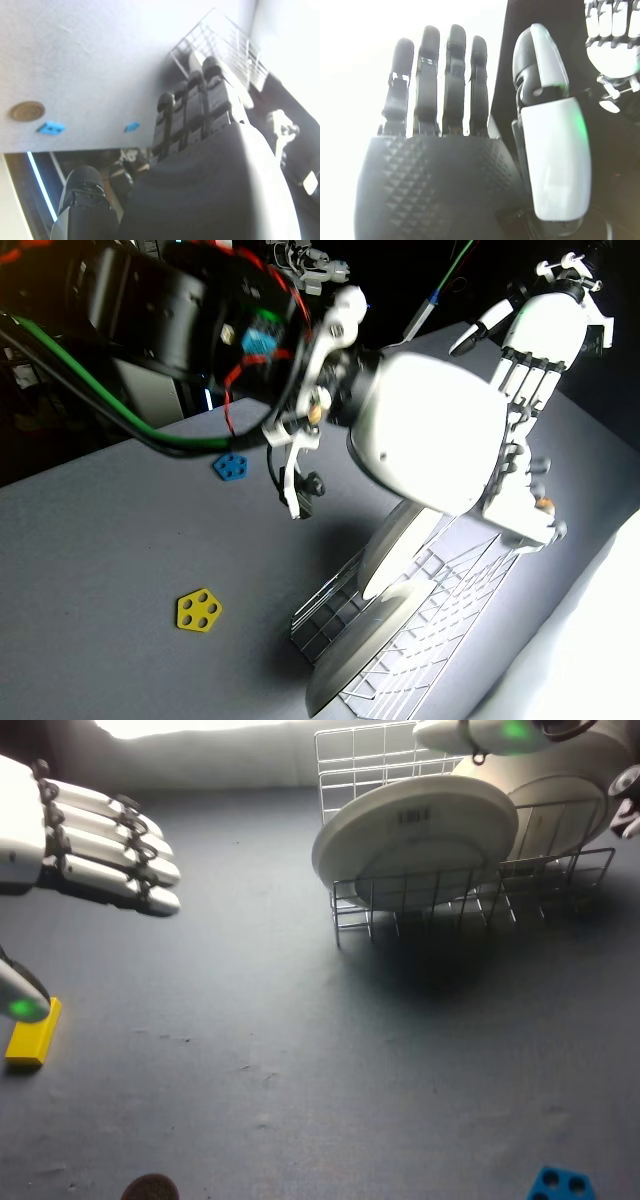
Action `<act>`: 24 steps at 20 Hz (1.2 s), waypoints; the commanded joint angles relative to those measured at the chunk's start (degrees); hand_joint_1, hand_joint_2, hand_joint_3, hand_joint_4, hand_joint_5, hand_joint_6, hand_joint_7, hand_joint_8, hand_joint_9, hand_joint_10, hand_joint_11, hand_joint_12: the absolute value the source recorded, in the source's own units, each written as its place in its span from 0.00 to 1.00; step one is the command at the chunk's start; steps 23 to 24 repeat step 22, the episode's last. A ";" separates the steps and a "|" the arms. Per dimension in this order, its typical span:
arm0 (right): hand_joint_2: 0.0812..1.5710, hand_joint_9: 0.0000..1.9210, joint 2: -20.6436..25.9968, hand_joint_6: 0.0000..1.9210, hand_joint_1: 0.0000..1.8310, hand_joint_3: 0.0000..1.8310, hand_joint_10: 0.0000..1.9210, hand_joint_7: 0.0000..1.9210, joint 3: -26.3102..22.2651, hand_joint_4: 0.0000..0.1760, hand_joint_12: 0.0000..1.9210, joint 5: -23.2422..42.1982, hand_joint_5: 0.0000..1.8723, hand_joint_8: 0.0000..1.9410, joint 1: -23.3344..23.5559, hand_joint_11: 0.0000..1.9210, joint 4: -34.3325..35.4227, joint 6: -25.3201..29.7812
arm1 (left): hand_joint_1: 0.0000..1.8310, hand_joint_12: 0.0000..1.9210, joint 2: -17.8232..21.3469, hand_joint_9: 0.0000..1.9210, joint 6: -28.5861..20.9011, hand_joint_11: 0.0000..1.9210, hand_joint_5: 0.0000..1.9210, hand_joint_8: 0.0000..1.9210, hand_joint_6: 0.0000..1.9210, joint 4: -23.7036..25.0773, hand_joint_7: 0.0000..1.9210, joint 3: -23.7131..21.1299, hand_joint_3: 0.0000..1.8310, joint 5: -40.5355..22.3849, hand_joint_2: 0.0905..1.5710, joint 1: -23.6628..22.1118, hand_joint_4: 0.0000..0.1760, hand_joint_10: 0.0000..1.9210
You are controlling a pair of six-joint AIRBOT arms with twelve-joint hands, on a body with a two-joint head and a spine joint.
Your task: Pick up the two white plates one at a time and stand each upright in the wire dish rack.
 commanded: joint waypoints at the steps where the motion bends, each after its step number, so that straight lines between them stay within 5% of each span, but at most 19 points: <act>1: 0.71 0.20 0.97 0.02 0.53 0.00 0.22 0.34 -0.96 0.00 0.68 7.73 0.33 0.00 0.95 0.00 -1.46 -2.49 | 0.00 0.10 0.46 0.03 0.76 0.00 0.06 0.00 0.00 -4.84 0.04 -0.29 0.00 -2.06 0.65 -0.66 0.00 0.00; 8: 0.72 0.21 7.12 0.02 0.50 0.00 0.23 0.34 -7.23 0.00 0.69 16.11 0.34 0.00 1.11 0.00 -0.72 -13.47 | 0.00 0.11 1.11 0.03 3.05 0.00 0.07 0.00 0.00 -6.32 0.04 0.08 0.00 -3.47 0.65 -0.50 0.00 0.00; 11: 0.71 0.22 7.63 0.02 0.49 0.00 0.23 0.35 -8.75 0.00 0.70 17.29 0.34 0.01 2.08 0.00 10.86 -26.64 | 0.00 0.13 2.12 0.04 3.23 0.00 0.07 0.00 0.00 -6.31 0.05 -0.91 0.00 -3.65 0.65 -0.46 0.00 0.00; 16: 0.71 0.24 7.80 0.02 0.45 0.00 0.23 0.37 -9.46 0.00 0.73 17.19 0.36 0.01 2.63 0.00 15.63 -29.83 | 0.00 0.16 2.25 0.06 3.22 0.00 0.10 0.00 0.00 -6.32 0.07 -0.93 0.00 -3.64 0.67 -0.38 0.00 0.00; 19: 0.68 0.28 7.85 0.05 0.43 0.00 0.36 0.46 -9.46 0.00 0.76 17.20 0.43 0.05 2.66 0.06 15.70 -30.35 | 0.00 0.21 2.24 0.17 3.21 0.04 0.18 0.01 0.00 -6.33 0.19 -0.92 0.00 -3.60 0.68 -0.40 0.00 0.01; 21: 0.66 0.28 7.87 0.25 0.40 0.00 0.57 0.38 -9.46 0.00 0.81 17.35 0.43 0.39 2.66 0.13 15.71 -30.86 | 0.00 0.24 2.24 0.32 3.21 0.14 0.30 0.01 0.01 -6.34 0.36 -0.89 0.00 -3.43 0.70 -0.41 0.00 0.02; 22: 0.67 0.24 7.87 0.59 0.34 0.00 0.76 0.30 -9.46 0.00 0.89 17.35 0.34 0.69 2.66 0.16 15.80 -31.07 | 0.00 0.32 2.23 0.40 3.20 0.20 0.38 0.02 0.01 -6.35 0.43 -0.88 0.00 -3.28 0.72 -0.41 0.00 0.04; 24: 0.67 0.24 7.87 0.59 0.34 0.00 0.76 0.30 -9.46 0.00 0.89 17.35 0.34 0.69 2.66 0.16 15.80 -31.07 | 0.00 0.32 2.23 0.40 3.20 0.20 0.38 0.02 0.01 -6.35 0.43 -0.88 0.00 -3.28 0.72 -0.41 0.00 0.04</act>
